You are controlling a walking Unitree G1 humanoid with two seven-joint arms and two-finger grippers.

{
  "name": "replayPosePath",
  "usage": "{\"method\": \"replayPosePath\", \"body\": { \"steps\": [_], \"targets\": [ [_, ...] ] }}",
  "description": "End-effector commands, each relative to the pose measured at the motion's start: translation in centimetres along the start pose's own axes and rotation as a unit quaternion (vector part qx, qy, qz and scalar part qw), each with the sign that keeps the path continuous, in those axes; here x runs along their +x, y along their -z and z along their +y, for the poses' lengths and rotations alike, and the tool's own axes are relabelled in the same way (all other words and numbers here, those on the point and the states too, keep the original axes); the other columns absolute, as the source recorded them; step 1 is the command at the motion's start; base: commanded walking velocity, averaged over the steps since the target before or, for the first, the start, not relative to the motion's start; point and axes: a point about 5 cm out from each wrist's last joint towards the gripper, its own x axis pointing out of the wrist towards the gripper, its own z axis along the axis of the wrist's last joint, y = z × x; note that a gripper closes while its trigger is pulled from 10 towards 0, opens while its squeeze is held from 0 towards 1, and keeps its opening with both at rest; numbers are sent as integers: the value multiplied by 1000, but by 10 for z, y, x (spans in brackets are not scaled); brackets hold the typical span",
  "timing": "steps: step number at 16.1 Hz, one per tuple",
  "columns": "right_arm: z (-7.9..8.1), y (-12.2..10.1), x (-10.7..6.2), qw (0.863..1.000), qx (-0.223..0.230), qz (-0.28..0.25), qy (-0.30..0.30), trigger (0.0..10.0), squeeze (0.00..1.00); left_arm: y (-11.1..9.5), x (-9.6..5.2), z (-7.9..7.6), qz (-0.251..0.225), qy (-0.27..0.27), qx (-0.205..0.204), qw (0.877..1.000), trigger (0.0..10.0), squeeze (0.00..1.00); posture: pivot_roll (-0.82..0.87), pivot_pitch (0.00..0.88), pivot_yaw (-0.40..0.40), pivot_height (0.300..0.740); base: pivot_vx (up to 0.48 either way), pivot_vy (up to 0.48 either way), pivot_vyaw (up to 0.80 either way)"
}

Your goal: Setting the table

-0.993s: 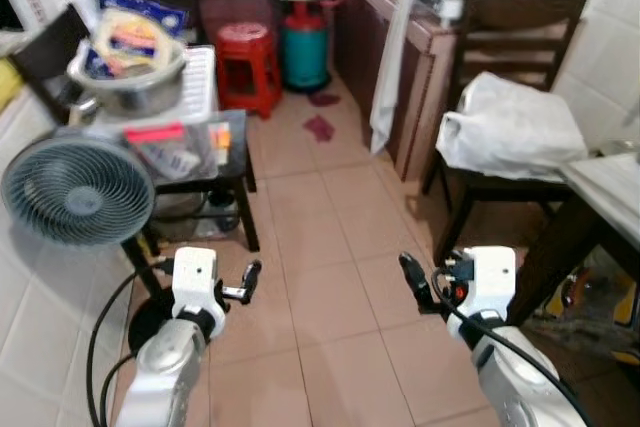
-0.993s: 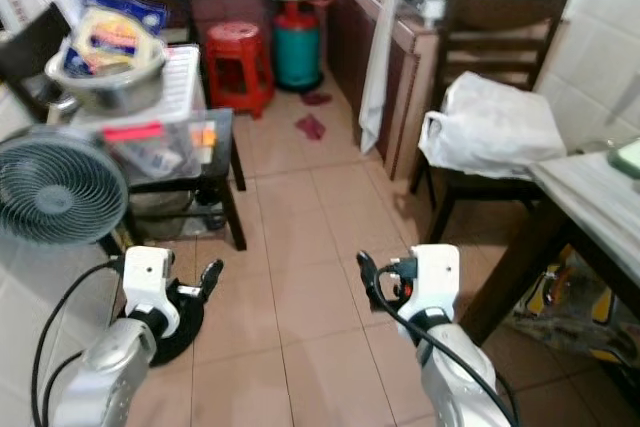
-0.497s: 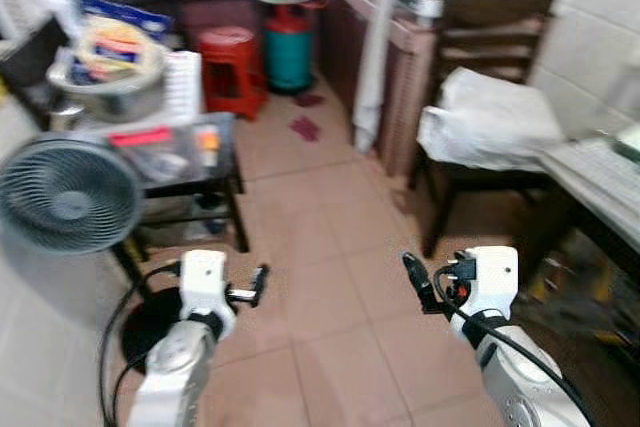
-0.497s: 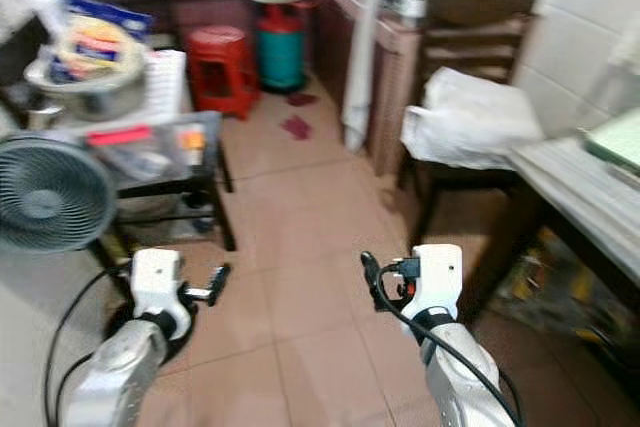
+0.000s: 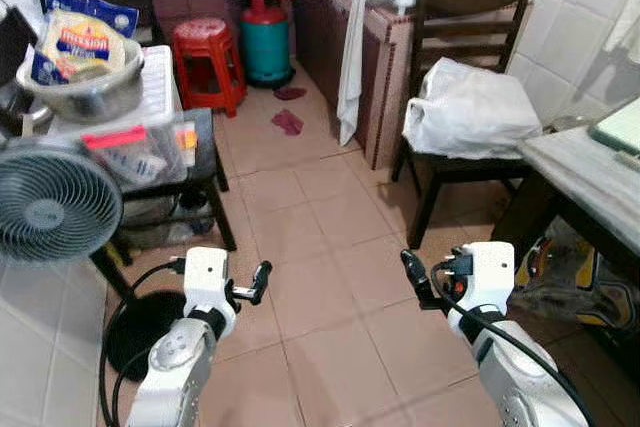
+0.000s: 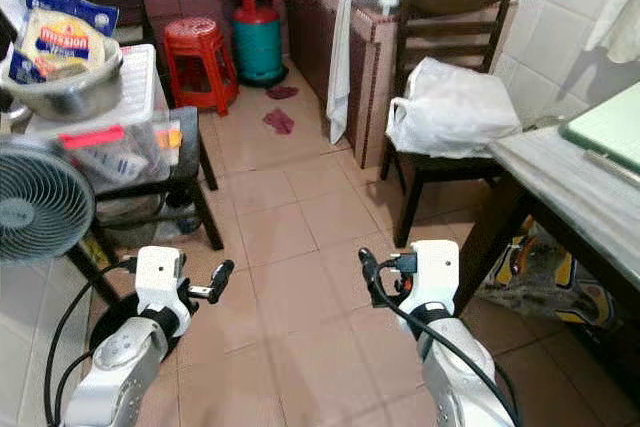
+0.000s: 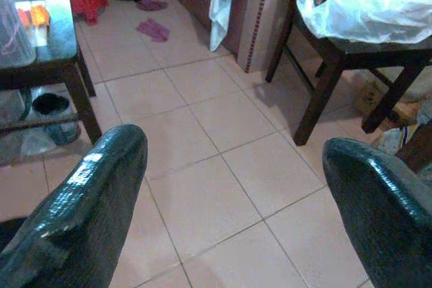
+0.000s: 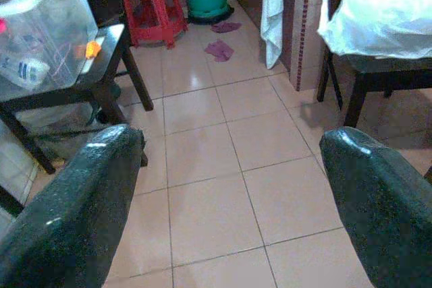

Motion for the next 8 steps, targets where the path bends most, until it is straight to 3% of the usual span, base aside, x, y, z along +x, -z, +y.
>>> {"method": "replayPosePath", "body": {
  "steps": [1,8],
  "targets": [
    [-2,-1,1,1000,2,0,4,10000,0,-3,2,-2,-3,9,4,1000,10000,0,-57,0,25,740,345,0,-769],
    [-4,0,-2,1000,0,2,4,10000,0,2,2,-6,6,19,4,1000,10000,0,-65,0,24,740,371,0,-769]
  ]
}}
